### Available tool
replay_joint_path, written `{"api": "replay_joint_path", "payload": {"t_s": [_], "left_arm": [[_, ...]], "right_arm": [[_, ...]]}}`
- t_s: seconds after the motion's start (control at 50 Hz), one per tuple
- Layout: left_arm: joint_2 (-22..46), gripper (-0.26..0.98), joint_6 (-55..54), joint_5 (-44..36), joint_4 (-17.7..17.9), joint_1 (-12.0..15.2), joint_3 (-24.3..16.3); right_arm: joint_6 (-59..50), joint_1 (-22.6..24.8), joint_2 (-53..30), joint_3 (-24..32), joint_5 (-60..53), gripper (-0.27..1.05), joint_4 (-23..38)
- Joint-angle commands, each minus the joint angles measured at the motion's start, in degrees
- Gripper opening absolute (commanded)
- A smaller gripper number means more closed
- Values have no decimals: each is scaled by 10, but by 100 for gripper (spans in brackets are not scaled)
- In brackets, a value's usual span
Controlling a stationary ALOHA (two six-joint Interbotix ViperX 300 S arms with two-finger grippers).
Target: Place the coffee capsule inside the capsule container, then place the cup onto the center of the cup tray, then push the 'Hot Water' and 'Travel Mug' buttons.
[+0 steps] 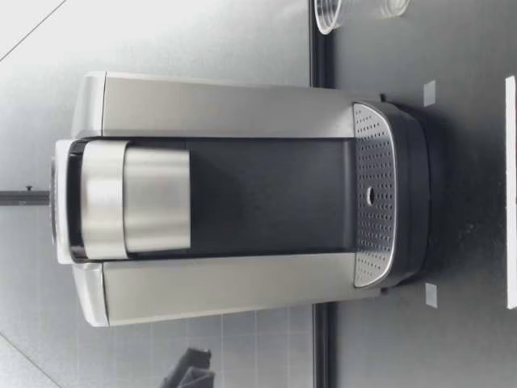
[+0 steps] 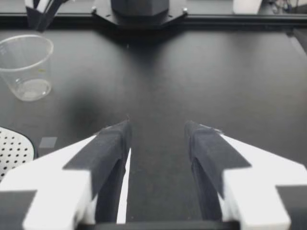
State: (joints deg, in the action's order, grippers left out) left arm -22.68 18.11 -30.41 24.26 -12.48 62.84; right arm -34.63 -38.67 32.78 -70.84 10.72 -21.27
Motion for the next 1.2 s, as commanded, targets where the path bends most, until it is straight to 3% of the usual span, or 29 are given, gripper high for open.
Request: {"api": "replay_joint_path", "payload": {"t_s": [0.0,0.32,0.74,1.0,1.18], "left_arm": [[-4,42,-1,-3,-2,-2,-4],[-7,42,-2,-3,-2,-2,1],[-9,42,1,-3,-2,-2,3],[-10,42,-1,-3,-2,-2,7],[-11,42,4,-4,-2,-2,8]], "right_arm": [[2,-4,-13,16,-8,54,0],[8,-4,-57,39,-4,49,1],[7,-4,-51,42,23,6,2],[-10,4,-18,56,32,5,-12],[-45,65,-17,89,22,5,-21]]}}
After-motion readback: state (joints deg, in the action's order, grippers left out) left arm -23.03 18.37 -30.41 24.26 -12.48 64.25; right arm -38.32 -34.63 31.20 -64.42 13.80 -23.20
